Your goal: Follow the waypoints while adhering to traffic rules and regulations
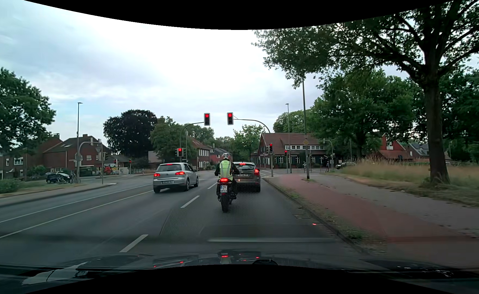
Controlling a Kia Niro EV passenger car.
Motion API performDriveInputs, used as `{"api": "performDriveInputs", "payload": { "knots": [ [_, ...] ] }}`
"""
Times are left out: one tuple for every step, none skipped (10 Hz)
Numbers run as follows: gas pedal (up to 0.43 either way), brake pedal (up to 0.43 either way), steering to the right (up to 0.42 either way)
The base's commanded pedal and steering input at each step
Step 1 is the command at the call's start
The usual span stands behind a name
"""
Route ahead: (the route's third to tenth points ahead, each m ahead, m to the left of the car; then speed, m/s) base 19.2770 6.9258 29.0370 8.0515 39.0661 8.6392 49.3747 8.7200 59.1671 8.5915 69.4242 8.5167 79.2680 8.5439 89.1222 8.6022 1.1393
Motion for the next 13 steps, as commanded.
{"api": "performDriveInputs", "payload": {
  "knots": [
    [0.000, 0.165, 0.009],
    [0.000, 0.146, 0.010],
    [0.000, 0.140, 0.013],
    [0.000, 0.134, 0.012],
    [0.000, 0.134, 0.012],
    [0.000, 0.134, 0.012],
    [0.000, 0.134, 0.012],
    [0.000, 0.140, 0.012],
    [0.000, 0.134, 0.012],
    [0.000, 0.134, 0.012],
    [0.000, 0.134, 0.012],
    [0.000, 0.128, 0.012],
    [0.000, 0.128, 0.012]
  ]
}}
